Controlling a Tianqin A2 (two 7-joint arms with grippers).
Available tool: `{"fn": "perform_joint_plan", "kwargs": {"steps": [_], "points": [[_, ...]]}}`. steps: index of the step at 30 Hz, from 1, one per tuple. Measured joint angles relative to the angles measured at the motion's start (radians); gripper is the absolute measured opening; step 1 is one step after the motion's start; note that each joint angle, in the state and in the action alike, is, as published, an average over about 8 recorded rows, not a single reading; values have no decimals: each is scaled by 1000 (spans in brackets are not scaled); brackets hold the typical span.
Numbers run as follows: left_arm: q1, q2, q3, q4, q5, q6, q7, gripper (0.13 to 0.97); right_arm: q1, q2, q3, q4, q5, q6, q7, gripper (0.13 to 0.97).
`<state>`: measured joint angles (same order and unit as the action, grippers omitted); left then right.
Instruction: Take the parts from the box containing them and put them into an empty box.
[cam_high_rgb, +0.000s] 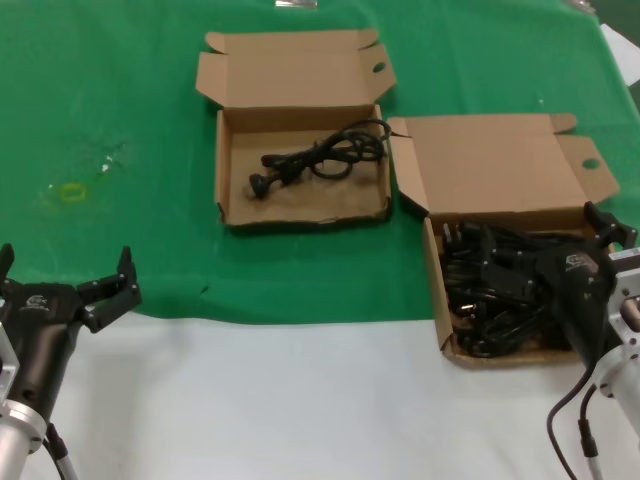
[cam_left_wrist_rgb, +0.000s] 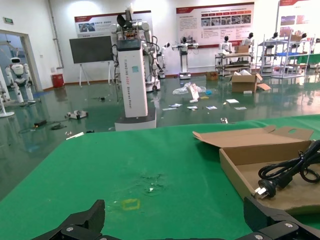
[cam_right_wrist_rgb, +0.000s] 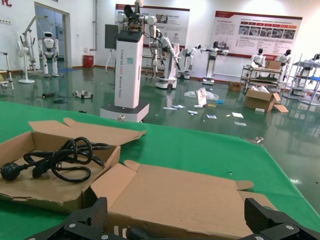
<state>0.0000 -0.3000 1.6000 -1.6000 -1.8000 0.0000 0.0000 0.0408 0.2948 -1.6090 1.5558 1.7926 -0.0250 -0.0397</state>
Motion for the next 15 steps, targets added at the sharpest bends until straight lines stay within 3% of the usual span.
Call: {"fn": "perform_joint_plan", "kwargs": {"steps": [15], "points": [[0, 0, 0, 0, 0, 0, 0, 966, 0, 0, 0, 0, 0, 0, 0, 966]]}}
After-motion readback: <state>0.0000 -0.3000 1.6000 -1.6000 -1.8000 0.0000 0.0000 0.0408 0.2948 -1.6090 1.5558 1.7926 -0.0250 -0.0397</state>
